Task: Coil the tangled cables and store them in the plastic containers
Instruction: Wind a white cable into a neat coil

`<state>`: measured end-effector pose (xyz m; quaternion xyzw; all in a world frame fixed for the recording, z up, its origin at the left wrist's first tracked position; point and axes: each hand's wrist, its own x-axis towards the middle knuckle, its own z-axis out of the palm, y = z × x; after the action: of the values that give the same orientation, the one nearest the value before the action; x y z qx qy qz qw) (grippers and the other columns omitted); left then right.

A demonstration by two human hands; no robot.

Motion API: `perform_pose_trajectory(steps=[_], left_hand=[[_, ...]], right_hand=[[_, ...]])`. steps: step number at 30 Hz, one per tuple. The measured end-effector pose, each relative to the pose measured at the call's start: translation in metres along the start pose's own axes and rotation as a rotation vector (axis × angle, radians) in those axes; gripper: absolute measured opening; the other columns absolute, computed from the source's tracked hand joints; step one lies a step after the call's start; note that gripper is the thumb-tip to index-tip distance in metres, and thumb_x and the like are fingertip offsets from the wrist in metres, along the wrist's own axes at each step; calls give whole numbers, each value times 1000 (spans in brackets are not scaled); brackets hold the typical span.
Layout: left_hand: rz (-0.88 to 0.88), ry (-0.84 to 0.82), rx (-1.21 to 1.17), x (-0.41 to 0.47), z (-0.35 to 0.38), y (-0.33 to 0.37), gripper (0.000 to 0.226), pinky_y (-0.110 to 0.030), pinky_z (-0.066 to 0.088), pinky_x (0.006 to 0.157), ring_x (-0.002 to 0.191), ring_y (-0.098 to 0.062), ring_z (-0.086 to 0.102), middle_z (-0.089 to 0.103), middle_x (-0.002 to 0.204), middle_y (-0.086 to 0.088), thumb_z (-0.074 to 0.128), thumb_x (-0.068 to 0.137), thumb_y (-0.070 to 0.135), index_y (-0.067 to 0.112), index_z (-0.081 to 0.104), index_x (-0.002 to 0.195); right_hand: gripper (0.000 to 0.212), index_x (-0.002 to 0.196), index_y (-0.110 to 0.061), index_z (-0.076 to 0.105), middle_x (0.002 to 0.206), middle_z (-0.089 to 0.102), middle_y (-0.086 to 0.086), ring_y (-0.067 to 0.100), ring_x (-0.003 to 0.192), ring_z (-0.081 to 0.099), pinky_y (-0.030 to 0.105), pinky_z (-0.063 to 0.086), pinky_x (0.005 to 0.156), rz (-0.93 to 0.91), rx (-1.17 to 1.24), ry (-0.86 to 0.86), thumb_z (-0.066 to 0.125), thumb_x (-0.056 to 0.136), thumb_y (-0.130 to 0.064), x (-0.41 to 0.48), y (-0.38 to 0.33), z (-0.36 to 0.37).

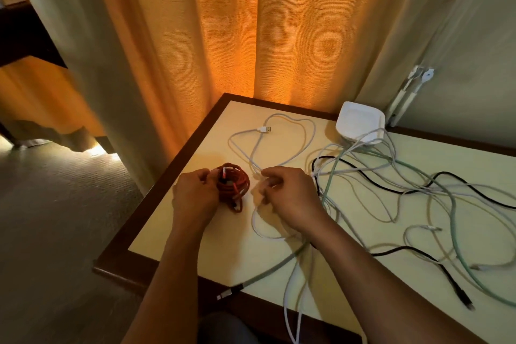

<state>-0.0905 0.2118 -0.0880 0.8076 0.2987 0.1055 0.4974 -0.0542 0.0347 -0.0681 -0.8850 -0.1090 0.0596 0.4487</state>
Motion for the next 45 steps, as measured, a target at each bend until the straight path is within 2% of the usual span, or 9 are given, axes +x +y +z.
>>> perform_pose_trajectory(steps=[7,12,17,21,25,30,35,40,45], left_hand=[[162,211,-134,-36,-4,54,29,-24,54,87,117,-11,61,60,137,2,52,106,18,24,65,131],[445,-111,121,-76,43,84,18,-20,53,75,92,1,62,68,115,6,64,100,25,26,72,116],[377,-543,663,-109,88,76,63,-38,47,97,124,-26,53,50,133,-6,71,87,59,21,52,134],[479,-512,860,-113,109,70,45,-41,45,101,126,-33,50,42,136,-13,72,91,38,16,51,125],[507,-467,769,-107,125,73,24,-33,40,86,114,-32,57,50,123,-9,67,94,27,16,58,113],[493,-428,392,-114,152,80,14,-24,29,71,89,-13,52,55,96,5,78,87,22,22,64,91],[407,-492,-11,-120,175,87,14,-30,55,73,76,-10,74,67,93,1,75,91,15,23,63,87],[508,-530,169,-110,161,94,18,-27,52,74,77,-8,71,71,99,7,67,98,21,32,67,112],[606,-365,469,-103,133,96,23,-31,50,77,86,-14,64,67,99,7,69,95,36,39,67,119]], right_hand=[[26,112,-26,75,87,75,-10,5,80,71,25,55,73,-17,98,102,72,91,-11,-33,19,-78],[21,101,-33,76,80,76,-11,6,73,70,29,55,70,53,64,203,74,90,-15,-82,52,-138],[23,97,-38,78,84,75,-19,-4,79,68,13,49,70,122,-47,221,77,88,-17,-131,89,-169],[27,100,-43,74,86,70,-18,-7,83,63,7,45,70,139,-209,123,81,85,-21,-135,108,-183],[44,125,-37,65,94,59,-13,0,85,56,22,47,76,167,-314,36,81,84,-32,-124,122,-186],[15,93,-40,70,86,52,-13,3,78,52,16,37,67,129,-366,83,74,89,-27,-112,136,-193],[8,95,-28,80,75,55,-17,-2,71,53,7,33,64,85,-314,385,77,89,-24,-107,146,-208],[9,91,-23,81,86,63,-3,12,76,60,20,43,69,92,-298,536,83,82,-21,-106,150,-218],[6,83,-16,79,81,69,-7,6,76,64,2,38,66,128,-232,602,82,83,-21,-105,147,-223]])
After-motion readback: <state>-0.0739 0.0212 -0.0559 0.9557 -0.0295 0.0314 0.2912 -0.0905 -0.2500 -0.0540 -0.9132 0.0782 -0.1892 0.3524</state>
